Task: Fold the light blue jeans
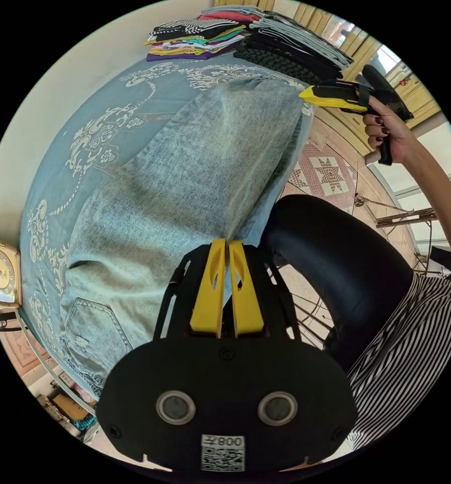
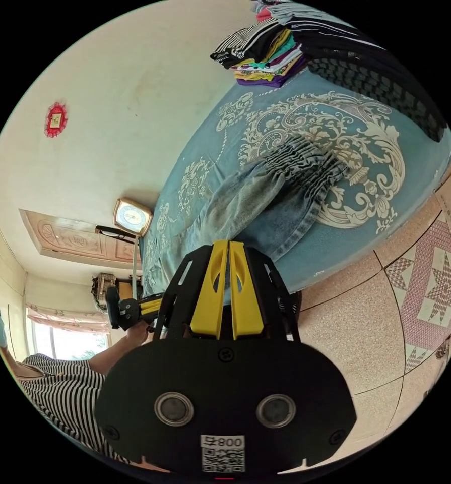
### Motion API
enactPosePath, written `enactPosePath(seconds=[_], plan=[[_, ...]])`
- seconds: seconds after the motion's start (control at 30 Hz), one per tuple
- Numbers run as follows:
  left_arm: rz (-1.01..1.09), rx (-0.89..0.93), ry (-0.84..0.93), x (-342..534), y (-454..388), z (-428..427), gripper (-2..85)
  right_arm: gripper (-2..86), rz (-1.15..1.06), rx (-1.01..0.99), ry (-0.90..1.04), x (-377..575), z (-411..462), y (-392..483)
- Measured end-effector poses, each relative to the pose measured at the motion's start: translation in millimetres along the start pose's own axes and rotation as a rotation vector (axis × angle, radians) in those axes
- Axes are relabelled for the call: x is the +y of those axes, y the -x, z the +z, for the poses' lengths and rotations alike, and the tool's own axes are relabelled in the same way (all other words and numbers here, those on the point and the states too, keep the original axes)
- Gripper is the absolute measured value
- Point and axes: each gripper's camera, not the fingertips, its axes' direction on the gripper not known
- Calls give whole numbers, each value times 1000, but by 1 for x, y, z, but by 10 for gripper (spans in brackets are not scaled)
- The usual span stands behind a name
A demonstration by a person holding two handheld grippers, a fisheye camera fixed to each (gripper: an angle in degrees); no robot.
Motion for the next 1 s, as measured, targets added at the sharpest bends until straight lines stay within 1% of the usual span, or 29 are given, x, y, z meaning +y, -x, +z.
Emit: enactPosePath(seconds=[0.2,0.33,0.53,0.7,0.83,0.9,1.0], plan=[[-12,-6,47,-24,-7,28,11,1,55,32,23,24,13,-38],[-27,-4,74,-40,-10,44,13,1,93,100,67,31,31,-59],[-62,9,87,-56,-11,54,17,1,143,116,85,35,44,-78],[-88,14,42,-58,-15,49,16,4,158,74,98,41,46,-93],[-95,24,-6,-61,-16,41,15,10,161,-1,76,53,44,-110],[-101,28,-23,-66,-15,35,15,14,168,-47,39,60,40,-119],[-93,77,-89,-81,-13,25,19,26,185,-111,-81,76,23,-132]])
